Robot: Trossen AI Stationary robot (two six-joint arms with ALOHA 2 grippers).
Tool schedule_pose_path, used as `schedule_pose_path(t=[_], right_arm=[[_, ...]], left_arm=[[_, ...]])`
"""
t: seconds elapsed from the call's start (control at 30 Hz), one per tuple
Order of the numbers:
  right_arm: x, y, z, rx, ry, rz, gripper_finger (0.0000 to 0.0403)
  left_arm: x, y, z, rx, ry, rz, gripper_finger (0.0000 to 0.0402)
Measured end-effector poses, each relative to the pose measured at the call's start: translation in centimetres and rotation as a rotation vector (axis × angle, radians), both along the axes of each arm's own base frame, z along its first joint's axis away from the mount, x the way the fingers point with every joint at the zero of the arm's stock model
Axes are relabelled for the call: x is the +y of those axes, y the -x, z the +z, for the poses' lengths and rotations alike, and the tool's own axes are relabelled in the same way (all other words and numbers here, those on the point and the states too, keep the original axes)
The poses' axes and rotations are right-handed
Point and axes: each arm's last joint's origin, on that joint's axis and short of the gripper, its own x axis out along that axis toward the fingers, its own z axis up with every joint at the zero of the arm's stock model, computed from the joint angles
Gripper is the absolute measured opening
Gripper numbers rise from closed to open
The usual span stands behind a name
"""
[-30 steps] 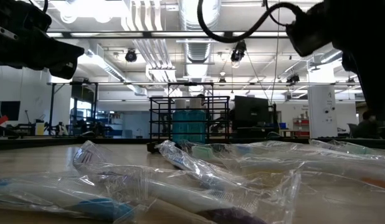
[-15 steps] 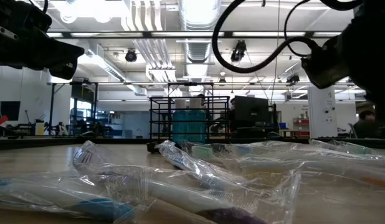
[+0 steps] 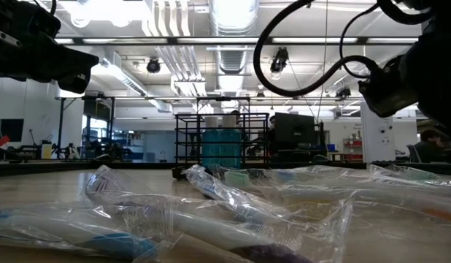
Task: Pick & Place toothbrushing station
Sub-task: Put the right green toothbrush into the black wire organizer
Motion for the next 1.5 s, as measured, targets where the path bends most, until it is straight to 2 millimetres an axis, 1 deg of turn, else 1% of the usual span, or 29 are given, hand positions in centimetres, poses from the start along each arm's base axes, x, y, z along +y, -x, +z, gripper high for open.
schedule_pose_path(t=[0.27, 0.43, 0.53, 0.6, 0.7, 0.9, 0.97, 1.13, 1.33, 1.5], right_arm=[[-0.1, 0.0, -0.2, 0.013, 0.02, 0.055, 0.0108], [-0.3, 0.0, -0.3, 0.008, 0.052, 0.078, 0.0057], [-0.5, 0.0, 0.0, -0.012, 0.066, 0.096, 0.0024], [-0.6, 0.0, 0.4, -0.037, 0.082, 0.114, 0.0017], [-1.1, 0.2, 1.0, -0.064, 0.157, 0.111, 0.0016], [-1.7, 0.4, 4.5, -0.199, 0.248, 0.078, 0.0008], [-1.9, 0.4, 5.9, -0.27, 0.273, 0.067, 0.0008], [-2.6, 0.5, 10.0, -0.475, 0.393, 0.072, 0.0007], [-3.7, 0.9, 15.8, -0.743, 0.653, 0.128, 0.0007], [-4.1, 1.1, 19.4, -0.987, 0.777, 0.202, 0.0008]], left_arm=[[0.0, 0.0, 0.0, 0.0, 0.0, 0.0, 0.0012], [0.0, 0.0, 0.0, 0.0, 0.0, 0.0, 0.0012], [0.0, 0.0, 0.0, 0.0, 0.0, 0.0, 0.0012], [0.0, 0.0, 0.0, 0.0, 0.0, 0.001, 0.0012], [0.0, 0.0, 0.0, 0.0, -0.003, 0.0, 0.0012], [0.0, 0.0, 0.0, 0.0, -0.004, 0.0, 0.0012], [0.0, 0.0, 0.0, 0.0, -0.004, 0.0, 0.0012], [0.0, 0.0, 0.0, -0.001, -0.004, 0.0, 0.0012], [0.0, 0.0, 0.1, -0.014, -0.008, 0.0, 0.0012], [0.0, 0.0, 0.1, -0.016, -0.008, 0.001, 0.0012]])
